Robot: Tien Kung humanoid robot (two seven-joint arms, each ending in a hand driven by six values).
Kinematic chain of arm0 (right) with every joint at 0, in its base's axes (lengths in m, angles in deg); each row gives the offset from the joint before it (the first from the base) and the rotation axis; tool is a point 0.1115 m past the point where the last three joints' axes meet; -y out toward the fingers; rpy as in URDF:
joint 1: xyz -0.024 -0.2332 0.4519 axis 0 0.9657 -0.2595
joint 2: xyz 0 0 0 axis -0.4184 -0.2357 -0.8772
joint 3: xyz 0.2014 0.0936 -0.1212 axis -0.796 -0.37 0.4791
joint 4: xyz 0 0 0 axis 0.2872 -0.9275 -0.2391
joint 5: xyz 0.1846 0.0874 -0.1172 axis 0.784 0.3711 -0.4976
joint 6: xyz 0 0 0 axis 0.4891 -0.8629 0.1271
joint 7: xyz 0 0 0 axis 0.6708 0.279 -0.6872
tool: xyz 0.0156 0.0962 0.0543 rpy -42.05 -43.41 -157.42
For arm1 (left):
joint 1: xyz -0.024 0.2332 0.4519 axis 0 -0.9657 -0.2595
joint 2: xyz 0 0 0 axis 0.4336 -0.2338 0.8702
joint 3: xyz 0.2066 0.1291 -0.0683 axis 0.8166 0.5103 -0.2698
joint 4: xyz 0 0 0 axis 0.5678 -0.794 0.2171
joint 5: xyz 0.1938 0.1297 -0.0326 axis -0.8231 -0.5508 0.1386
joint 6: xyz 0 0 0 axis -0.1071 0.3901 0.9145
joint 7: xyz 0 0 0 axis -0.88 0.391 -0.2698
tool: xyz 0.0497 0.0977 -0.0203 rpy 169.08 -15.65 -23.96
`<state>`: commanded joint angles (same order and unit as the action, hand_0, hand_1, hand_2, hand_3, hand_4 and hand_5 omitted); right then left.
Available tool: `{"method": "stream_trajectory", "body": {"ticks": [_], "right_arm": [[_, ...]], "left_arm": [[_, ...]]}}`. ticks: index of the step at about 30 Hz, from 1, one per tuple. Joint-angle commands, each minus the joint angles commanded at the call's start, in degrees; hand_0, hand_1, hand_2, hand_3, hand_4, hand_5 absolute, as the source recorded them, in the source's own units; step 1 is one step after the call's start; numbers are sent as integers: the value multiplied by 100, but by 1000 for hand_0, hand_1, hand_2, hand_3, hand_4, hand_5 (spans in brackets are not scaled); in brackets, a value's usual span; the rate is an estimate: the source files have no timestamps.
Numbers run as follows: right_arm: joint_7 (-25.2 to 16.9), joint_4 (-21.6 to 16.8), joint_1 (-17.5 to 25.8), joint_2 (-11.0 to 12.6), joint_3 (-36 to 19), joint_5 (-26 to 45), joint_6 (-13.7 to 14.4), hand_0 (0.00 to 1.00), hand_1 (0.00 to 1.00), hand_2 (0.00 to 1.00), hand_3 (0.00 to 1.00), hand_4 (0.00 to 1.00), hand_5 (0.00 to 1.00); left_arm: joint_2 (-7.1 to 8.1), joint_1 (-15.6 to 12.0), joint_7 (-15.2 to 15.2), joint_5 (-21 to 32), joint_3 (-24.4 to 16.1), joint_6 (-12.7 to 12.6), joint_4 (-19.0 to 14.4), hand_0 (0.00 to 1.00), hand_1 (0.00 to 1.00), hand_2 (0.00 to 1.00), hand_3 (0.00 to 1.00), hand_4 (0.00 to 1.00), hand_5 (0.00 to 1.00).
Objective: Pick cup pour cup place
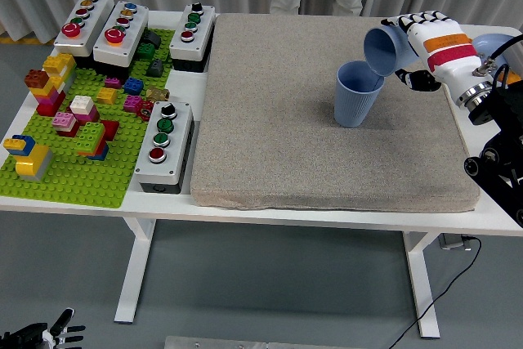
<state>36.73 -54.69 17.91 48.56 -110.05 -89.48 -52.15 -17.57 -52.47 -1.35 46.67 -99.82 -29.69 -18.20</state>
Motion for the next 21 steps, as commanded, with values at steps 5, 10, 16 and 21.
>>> {"method": "stream_trajectory", "body": {"ticks": [5, 10, 16, 21], "right_arm": [[14, -5, 8, -3, -28, 23, 0, 869, 707, 601, 656, 743, 106], [19, -12, 40, -19, -126, 333, -6, 871, 707, 599, 655, 744, 103], [-204, 145, 89, -24, -283, 1622, -166, 871, 706, 598, 653, 745, 104], [-234, 129, 154, -46, -535, 2782, -534, 867, 704, 599, 653, 742, 102]], "left_arm": [[0, -6, -1, 0, 4, 2, 0, 723, 706, 741, 637, 517, 972], [-4, -9, 1, 2, 1, 1, 0, 723, 707, 741, 637, 517, 972], [-9, 3, -1, -9, -9, 2, 0, 723, 707, 740, 637, 517, 973], [-13, 2, -2, -10, -15, 1, 0, 723, 706, 741, 637, 517, 972]]}}
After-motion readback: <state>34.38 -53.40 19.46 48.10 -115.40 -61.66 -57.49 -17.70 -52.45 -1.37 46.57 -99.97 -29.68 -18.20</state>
